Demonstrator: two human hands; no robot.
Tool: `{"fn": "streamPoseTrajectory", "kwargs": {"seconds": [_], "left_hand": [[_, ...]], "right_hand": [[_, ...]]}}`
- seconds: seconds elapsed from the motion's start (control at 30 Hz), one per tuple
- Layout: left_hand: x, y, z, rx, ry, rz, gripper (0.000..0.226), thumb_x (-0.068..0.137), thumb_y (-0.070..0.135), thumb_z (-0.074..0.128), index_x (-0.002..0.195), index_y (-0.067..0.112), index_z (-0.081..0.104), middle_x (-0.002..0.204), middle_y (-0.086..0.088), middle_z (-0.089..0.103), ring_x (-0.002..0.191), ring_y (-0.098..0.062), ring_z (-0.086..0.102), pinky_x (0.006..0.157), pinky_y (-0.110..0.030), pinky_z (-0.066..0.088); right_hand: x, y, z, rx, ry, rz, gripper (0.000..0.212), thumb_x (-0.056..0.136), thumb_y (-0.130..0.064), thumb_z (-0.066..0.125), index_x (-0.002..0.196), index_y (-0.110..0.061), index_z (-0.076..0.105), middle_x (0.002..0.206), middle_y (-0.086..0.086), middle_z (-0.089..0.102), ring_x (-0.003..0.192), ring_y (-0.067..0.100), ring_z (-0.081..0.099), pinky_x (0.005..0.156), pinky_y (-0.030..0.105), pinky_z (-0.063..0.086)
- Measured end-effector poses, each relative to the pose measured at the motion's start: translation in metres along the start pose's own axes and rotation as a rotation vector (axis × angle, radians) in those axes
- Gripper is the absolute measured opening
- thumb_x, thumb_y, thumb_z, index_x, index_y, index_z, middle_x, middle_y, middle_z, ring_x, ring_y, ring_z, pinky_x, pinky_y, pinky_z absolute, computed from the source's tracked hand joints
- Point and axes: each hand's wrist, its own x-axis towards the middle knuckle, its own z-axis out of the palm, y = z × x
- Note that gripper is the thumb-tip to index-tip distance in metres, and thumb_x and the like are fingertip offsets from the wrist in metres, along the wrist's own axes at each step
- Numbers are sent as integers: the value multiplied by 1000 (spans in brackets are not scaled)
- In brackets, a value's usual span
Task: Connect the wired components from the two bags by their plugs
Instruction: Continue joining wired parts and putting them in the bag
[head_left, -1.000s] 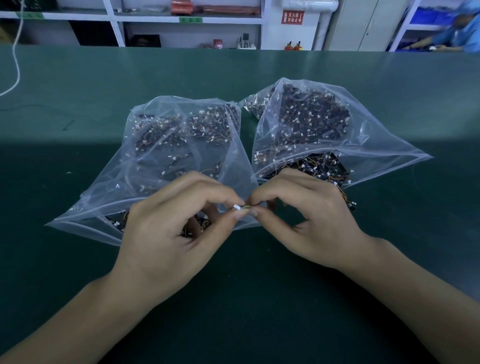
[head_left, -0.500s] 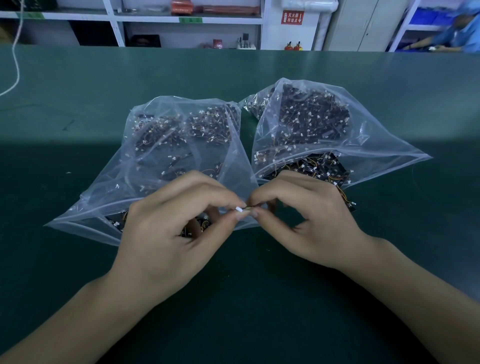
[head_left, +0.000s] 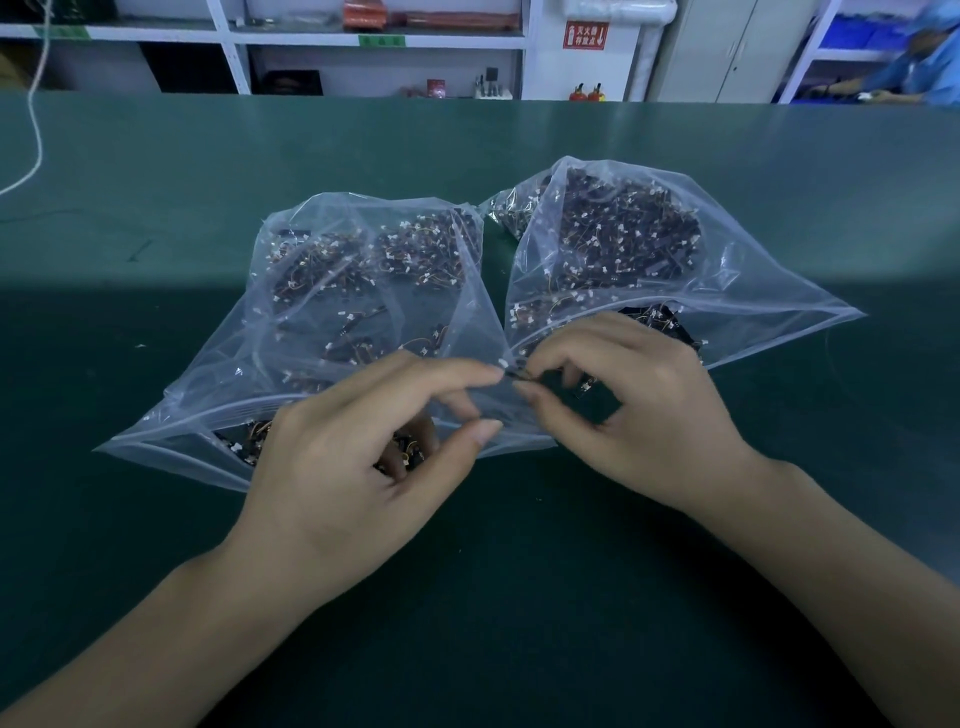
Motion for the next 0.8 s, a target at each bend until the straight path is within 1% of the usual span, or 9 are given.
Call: {"fn": "streamPoseTrajectory", "kwargs": {"seconds": [0.03,0.1,0.17,0.27,0.37,0.43,0.53,0.63,0.8], "left_hand": [[0,-2,1,18,3,-6,17,101,30,73,116,25,77,91,17,69,69,-9,64,55,-23,52],[1,-3,0,41,-7,30,16,103,31,69,100,21,81,76,14,67,63,-8,62,54,-26,49],[-2,-7,-1,63,-65,47,34,106,33,64,83,15,80,63,9,61,55,-11,59,51,-29,46],[-4,-8,-3,76,-127,80,58,110,39,55,67,4,74,54,3,55,47,-16,53,47,-34,42],[-5,-10,-3,39,-174,107,68,113,44,49,63,3,71,53,1,55,47,-17,56,45,-36,43],[-5,-10,-2,28,-199,120,70,113,44,49,61,3,69,53,1,56,47,-18,57,45,-37,45],[-5,-10,-2,42,-180,138,70,113,44,50,59,4,67,51,1,53,45,-17,56,43,-37,43],[-6,-11,-3,49,-144,144,69,113,42,51,58,3,67,51,1,53,45,-19,56,42,-38,43],[-5,-10,-3,81,-149,157,67,113,39,53,55,6,63,51,4,50,44,-15,52,42,-36,41]], "right_hand": [[-1,7,-2,-95,-12,53,9,95,-20,76,88,-16,72,81,-16,60,74,11,57,69,28,50],[0,18,-4,-220,-35,156,10,92,-24,78,86,-21,70,74,-19,56,71,9,53,62,31,49],[-4,31,-5,-267,-83,248,9,92,-29,79,88,-25,73,74,-16,62,72,6,50,61,31,49],[-5,47,-11,-265,-124,318,6,93,-37,79,93,-31,80,83,-16,69,77,3,51,65,28,46],[-6,58,-13,-283,-116,380,7,91,-38,81,95,-33,83,88,-15,71,80,6,58,69,31,50],[-8,63,-13,-309,-105,427,5,91,-38,82,94,-34,83,88,-14,69,80,9,59,68,31,48],[-8,66,-13,-343,-82,464,7,89,-37,83,95,-33,83,84,-12,62,75,11,57,66,29,42],[-7,66,-14,-330,-48,470,11,89,-35,84,98,-31,80,74,-11,54,65,12,52,66,32,49],[-8,63,-7,-232,-30,514,21,92,-12,76,89,-27,63,58,-3,50,56,13,53,65,36,54]]}}
